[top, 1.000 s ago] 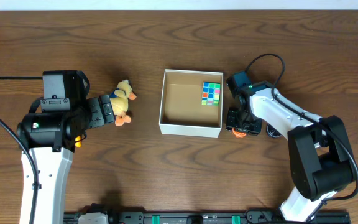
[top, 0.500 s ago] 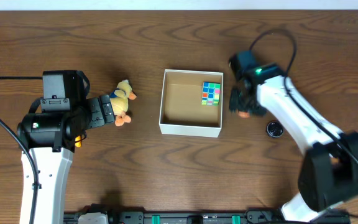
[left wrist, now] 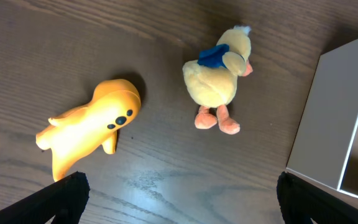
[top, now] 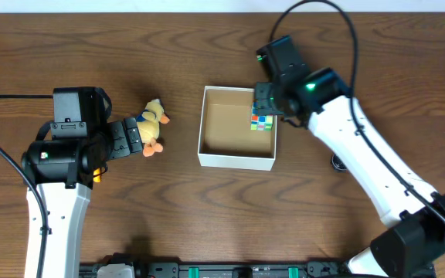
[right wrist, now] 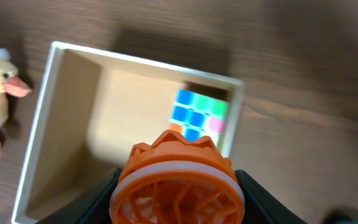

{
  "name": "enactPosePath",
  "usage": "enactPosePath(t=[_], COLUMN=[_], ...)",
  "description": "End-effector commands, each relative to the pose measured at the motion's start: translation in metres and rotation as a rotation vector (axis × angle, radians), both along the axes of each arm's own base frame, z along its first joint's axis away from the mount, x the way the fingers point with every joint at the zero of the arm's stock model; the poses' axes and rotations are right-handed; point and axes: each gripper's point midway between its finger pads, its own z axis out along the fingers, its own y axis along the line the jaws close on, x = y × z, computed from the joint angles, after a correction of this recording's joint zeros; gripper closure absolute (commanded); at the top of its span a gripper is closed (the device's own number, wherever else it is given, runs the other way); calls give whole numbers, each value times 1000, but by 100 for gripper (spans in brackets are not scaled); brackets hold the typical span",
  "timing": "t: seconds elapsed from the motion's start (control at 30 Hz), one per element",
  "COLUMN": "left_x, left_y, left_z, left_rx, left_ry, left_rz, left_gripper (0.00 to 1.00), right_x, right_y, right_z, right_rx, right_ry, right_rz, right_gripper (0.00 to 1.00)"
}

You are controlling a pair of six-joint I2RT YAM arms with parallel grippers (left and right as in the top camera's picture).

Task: Pack container
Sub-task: 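Lift the orange toy and carry it over the box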

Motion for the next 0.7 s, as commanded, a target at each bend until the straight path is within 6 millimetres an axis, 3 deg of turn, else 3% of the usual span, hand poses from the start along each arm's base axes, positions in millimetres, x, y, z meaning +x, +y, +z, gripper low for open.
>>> enactPosePath(t=[0.0, 0.23, 0.43, 0.67], left_x=[2, 2, 2, 3], left_y=[2, 2, 2, 2], left_z=[5, 5, 5, 5], left_rx=[6, 6, 6, 6], left_ry=[-12, -11, -12, -11], left_rz=[2, 2, 2, 2], left_gripper=[2, 2, 2, 2], right_x=[10, 34, 29, 24], right_y=[18, 43, 56, 67], right_z=[-13, -45, -86, -104], right_rx=[-15, -13, -58, -80], right_ry=[-8, -32, 40, 61], right_rz=[49, 74, 138, 170], right_gripper=[99, 98, 98, 99])
